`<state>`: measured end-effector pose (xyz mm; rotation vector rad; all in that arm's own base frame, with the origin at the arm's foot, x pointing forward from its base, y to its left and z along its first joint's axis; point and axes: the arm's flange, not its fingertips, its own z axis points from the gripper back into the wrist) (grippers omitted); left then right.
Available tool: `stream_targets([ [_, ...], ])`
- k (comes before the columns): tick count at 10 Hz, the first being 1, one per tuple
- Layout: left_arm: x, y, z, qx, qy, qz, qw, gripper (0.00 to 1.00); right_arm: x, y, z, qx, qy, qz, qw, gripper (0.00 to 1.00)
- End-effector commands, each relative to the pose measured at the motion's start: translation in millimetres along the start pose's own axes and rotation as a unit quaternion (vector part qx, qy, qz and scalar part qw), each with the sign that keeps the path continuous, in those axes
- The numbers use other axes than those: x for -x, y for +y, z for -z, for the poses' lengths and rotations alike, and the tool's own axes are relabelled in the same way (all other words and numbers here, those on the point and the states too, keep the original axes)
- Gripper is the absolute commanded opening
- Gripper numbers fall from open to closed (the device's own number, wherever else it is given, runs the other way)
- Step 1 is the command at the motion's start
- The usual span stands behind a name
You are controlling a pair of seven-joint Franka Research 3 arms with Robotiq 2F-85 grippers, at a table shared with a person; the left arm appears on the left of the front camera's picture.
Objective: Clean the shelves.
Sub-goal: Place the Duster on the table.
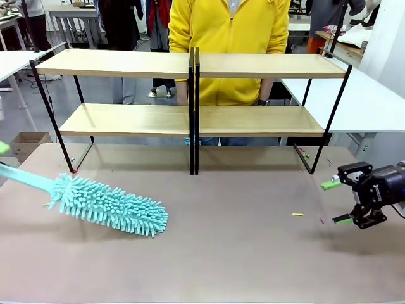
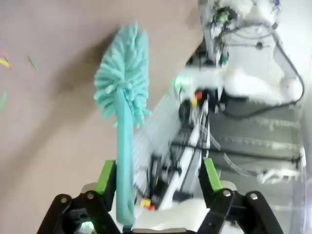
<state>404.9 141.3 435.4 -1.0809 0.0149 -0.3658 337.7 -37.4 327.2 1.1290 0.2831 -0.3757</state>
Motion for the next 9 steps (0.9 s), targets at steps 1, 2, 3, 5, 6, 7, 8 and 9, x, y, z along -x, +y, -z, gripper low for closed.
stream_targets([
  [1, 28, -15, -4, -0.009, -0.144, 0.021, 0.989, 1.0, 26, 35, -1, -0.032, -0.011, -0.008, 0.999, 1.0],
  [2, 43, -25, -13, 0.004, -0.194, 0.04, 0.98, 1.0, 37, 53, -2, -0.048, -0.003, -0.024, 0.999, 1.0],
  [3, 55, -35, -15, 0.04, -0.226, 0.044, 0.972, 1.0, 49, 74, -3, -0.068, -0.006, -0.044, 0.997, 1.0],
  [5, 75, -54, -18, 0.049, -0.302, 0.015, 0.952, 1.0, 67, 105, -4, -0.078, -0.006, -0.078, 0.994, 1.0],
  [6, 85, -65, -22, 0.041, -0.335, 0.011, 0.941, 1.0, 73, 114, -5, -0.079, -0.002, -0.093, 0.993, 1.0],
  [7, 95, -74, -24, 0.124, -0.281, 0.044, 0.951, 1.0, 79, 120, -5, -0.097, 0.017, -0.097, 0.99, 1.0],
  [8, 102, -80, -19, 0.152, -0.289, 0.034, 0.945, 1.0, 86, 126, -7, -0.109, 0.02, -0.11, 0.988, 1.0],
  [9, 107, -84, -11, 0.188, -0.268, 0.041, 0.944, 1.0, 94, 132, -13, -0.12, 0.026, -0.128, 0.984, 1.0],
])
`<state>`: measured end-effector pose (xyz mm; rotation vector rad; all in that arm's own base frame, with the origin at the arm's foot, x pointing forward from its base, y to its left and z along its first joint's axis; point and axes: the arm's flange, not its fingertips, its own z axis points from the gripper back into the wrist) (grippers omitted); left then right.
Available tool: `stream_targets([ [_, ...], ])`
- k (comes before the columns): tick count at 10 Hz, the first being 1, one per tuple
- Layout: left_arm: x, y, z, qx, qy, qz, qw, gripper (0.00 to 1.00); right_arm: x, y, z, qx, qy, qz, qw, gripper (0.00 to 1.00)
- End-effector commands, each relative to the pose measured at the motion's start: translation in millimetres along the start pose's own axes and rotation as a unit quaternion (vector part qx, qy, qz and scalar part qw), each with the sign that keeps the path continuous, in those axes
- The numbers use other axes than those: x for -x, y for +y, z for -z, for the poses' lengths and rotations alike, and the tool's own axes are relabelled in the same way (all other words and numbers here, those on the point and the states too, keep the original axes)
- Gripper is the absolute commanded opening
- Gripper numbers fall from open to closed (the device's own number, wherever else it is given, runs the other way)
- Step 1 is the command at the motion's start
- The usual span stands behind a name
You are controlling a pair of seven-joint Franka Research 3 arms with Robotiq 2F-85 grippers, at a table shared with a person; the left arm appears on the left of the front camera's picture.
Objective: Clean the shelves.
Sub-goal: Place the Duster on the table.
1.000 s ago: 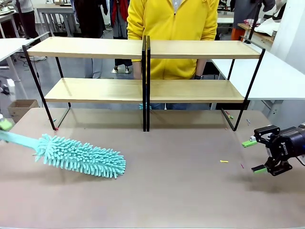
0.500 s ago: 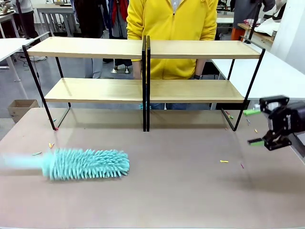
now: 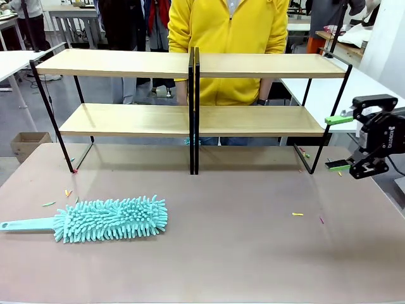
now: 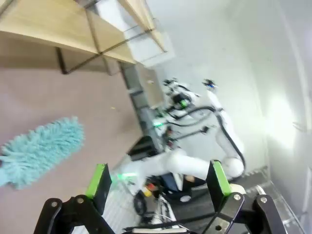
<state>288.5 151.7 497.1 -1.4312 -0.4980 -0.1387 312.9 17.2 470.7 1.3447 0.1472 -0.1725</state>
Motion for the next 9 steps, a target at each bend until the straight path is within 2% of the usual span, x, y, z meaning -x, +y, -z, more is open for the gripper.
stream_targets([
  [1, 11, -3, 5, 0.069, 0.013, -0.017, 0.997, 1.0, 9, 10, -13, -0.029, 0.0, -0.011, 1.0, 1.0],
  [3, 18, -1, 10, 0.085, 0.045, -0.019, 0.995, 1.0, 37, 19, -40, -0.073, -0.003, -0.033, 0.997, 1.0],
  [4, 13, -5, 10, 0.059, 0.03, -0.008, 0.998, 1.0, 63, 29, -59, -0.067, -0.045, -0.075, 0.994, 1.0],
  [5, 13, -5, 10, 0.059, 0.03, -0.008, 0.998, 1.0, 20, 13, -25, -0.041, 0.003, -0.019, 0.999, 1.0],
  [9, 13, -5, 10, 0.059, 0.03, -0.008, 0.998, 1.0, 20, 13, -25, -0.041, 0.003, -0.019, 0.999, 1.0],
])
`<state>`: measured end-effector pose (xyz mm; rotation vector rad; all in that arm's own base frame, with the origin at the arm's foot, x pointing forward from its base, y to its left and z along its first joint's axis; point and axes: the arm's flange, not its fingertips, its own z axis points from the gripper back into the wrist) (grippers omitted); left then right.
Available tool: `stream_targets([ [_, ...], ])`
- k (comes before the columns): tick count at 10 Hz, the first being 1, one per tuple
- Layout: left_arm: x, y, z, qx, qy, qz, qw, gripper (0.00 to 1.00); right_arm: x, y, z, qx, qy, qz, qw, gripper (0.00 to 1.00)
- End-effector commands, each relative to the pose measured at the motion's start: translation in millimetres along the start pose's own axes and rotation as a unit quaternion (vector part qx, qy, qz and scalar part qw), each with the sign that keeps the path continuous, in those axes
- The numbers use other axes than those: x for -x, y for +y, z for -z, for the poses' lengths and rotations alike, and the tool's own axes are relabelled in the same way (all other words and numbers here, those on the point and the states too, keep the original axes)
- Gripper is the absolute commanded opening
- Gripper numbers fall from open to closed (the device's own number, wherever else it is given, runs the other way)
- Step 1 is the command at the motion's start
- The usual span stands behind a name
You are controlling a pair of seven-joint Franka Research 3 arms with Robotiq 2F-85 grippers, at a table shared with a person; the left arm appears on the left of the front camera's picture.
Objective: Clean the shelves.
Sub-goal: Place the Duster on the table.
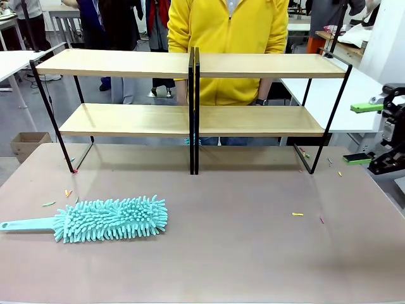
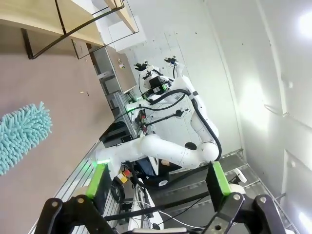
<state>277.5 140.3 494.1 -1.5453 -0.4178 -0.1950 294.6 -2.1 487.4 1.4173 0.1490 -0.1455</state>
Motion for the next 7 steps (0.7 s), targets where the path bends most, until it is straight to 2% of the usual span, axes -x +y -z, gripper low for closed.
stream_targets([
  [1, -0.6, -1.8, 1.7, -0.002, -0.003, 0.008, 1.0, 1.0, -1.1, 4.7, -2.0, -0.006, -0.008, -0.009, 1.0, 1.0],
  [7, -0.6, -1.8, 1.7, -0.002, -0.003, 0.008, 1.0, 1.0, -1.1, 4.7, -2.0, -0.006, -0.008, -0.009, 1.0, 1.0],
])
